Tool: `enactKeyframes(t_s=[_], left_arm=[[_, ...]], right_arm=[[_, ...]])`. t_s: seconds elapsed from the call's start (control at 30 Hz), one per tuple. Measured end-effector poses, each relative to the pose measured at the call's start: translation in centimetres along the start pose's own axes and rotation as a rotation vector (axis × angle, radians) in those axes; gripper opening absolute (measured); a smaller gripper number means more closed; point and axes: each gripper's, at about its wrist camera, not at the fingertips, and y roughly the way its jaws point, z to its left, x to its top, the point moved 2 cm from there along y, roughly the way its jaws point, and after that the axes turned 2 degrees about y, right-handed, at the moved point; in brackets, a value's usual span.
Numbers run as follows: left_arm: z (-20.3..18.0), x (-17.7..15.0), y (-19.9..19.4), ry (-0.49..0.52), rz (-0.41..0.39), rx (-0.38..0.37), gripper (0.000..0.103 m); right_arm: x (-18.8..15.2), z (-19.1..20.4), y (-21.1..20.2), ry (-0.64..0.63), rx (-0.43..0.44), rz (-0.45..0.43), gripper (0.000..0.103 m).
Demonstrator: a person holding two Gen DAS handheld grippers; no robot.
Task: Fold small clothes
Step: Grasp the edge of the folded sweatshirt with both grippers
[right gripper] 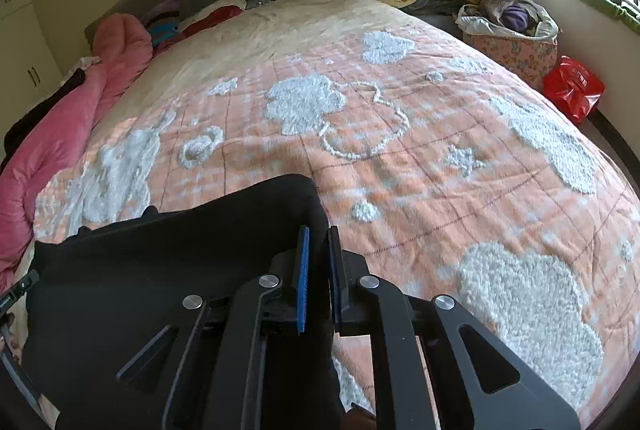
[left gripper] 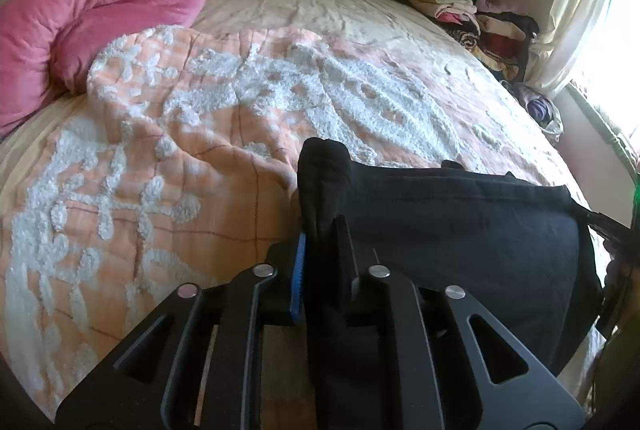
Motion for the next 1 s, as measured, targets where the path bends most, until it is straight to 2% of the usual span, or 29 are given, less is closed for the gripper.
enactKeyframes(t_s=[0.07, 0.17, 0.23, 0.27, 0.37, 0.43, 0.47, 0.57, 0.7, 0.77, 0.8, 0.83, 0.87, 0.93, 1.0], left_arm=[[0.0, -0.1, -0.4, -0.01, 0.007, -0.007, 0.014], [-0.2, -0.5, -1.1, -0.023, 0.017, -0.031, 0.022], [-0.6, -0.9, -1.5, -0.015, 0.021, -0.034, 0.025], [-0.8, -1.0, -1.7, -0.015, 0.026, -0.041, 0.029], [-1.6, -1.9, -2.4, 0.0, 0.043, -0.06, 0.036], [-2.2, -2.7, -3.1, 0.019, 0.057, -0.062, 0.042], [-2.4, -3.1, -3.4, 0.022, 0.064, -0.067, 0.044], [-3.2, -4.2, -4.4, 0.033, 0.081, -0.089, 0.058], [-4.1, -5.2, -5.3, 0.045, 0.086, -0.082, 0.06], [-4.2, -5.4, -5.4, 0.044, 0.093, -0.07, 0.064], [-4.2, -5.7, -5.2, 0.039, 0.109, -0.063, 0.065], [-4.3, -6.0, -5.0, 0.035, 0.119, -0.06, 0.065], [-4.3, -6.4, -4.9, 0.029, 0.13, -0.055, 0.065], [-4.3, -7.2, -4.4, 0.027, 0.163, -0.048, 0.065], [-4.4, -7.9, -4.4, 0.026, 0.177, -0.053, 0.065]], right_arm=[[-0.3, -0.1, -0.2, -0.01, 0.0, 0.01, 0.009], [-0.9, -0.3, -1.1, -0.027, -0.001, 0.015, 0.019], [-1.6, -0.7, -1.7, -0.024, 0.003, 0.029, 0.03], [-2.0, -0.9, -2.1, -0.018, 0.009, 0.036, 0.031], [-3.6, -1.6, -3.4, -0.002, 0.045, 0.063, 0.036], [-4.8, -2.0, -4.4, 0.02, 0.077, 0.081, 0.046], [-5.3, -2.2, -4.9, 0.029, 0.091, 0.087, 0.046], [-6.5, -2.6, -6.2, 0.046, 0.118, 0.097, 0.046], [-7.7, -2.7, -7.0, 0.051, 0.136, 0.128, 0.046], [-8.1, -2.7, -7.4, 0.05, 0.149, 0.133, 0.044], [-8.4, -2.7, -7.6, 0.054, 0.161, 0.136, 0.038], [-8.5, -2.7, -7.7, 0.057, 0.169, 0.137, 0.023], [-8.6, -2.6, -7.8, 0.059, 0.179, 0.139, 0.015], [-8.9, -2.5, -8.5, 0.046, 0.167, 0.121, 0.009], [-9.0, -2.5, -9.1, 0.042, 0.161, 0.104, 0.009]])
